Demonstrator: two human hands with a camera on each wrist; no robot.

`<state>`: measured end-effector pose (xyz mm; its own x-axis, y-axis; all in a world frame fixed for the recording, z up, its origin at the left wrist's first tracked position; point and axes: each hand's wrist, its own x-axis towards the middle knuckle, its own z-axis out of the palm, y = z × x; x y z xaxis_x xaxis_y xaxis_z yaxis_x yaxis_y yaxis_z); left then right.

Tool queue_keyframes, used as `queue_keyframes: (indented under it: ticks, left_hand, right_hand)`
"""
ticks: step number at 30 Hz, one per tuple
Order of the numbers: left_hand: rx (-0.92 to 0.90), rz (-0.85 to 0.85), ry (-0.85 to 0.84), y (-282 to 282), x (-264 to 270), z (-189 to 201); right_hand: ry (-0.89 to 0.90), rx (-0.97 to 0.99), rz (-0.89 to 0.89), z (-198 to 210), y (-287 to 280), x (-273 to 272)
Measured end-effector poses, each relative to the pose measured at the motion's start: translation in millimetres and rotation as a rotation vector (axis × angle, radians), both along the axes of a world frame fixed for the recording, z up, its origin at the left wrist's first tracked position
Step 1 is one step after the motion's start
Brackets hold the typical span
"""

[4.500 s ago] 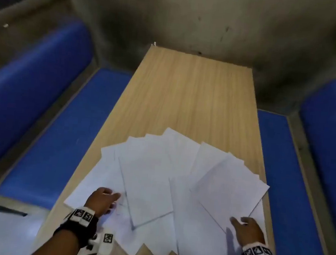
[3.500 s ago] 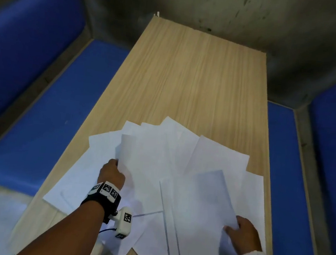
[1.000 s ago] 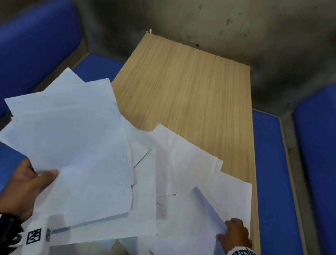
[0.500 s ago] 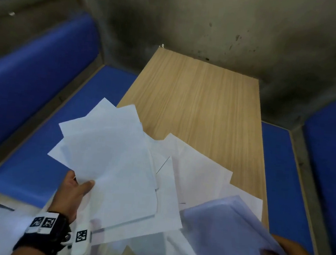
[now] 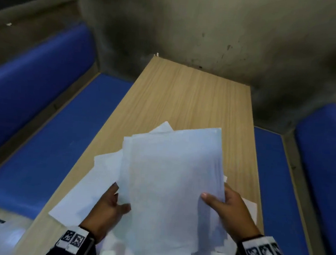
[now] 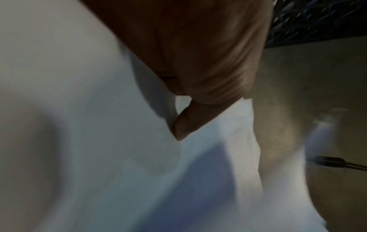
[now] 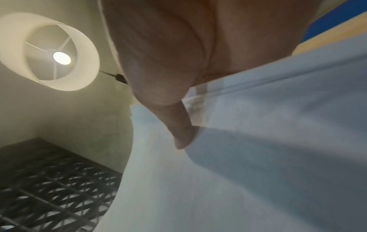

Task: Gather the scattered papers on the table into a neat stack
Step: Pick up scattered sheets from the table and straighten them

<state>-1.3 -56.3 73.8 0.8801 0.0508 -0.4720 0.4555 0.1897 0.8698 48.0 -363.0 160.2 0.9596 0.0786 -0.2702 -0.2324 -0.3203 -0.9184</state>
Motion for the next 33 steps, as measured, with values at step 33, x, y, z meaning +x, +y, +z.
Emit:
queue_keyframes:
  ticks: [33]
  left_hand:
    - [-0.161,0.265,0.06,-3,1,-44]
  right_hand:
    - [0.179,0.211,-0.388,-75,-2,-70]
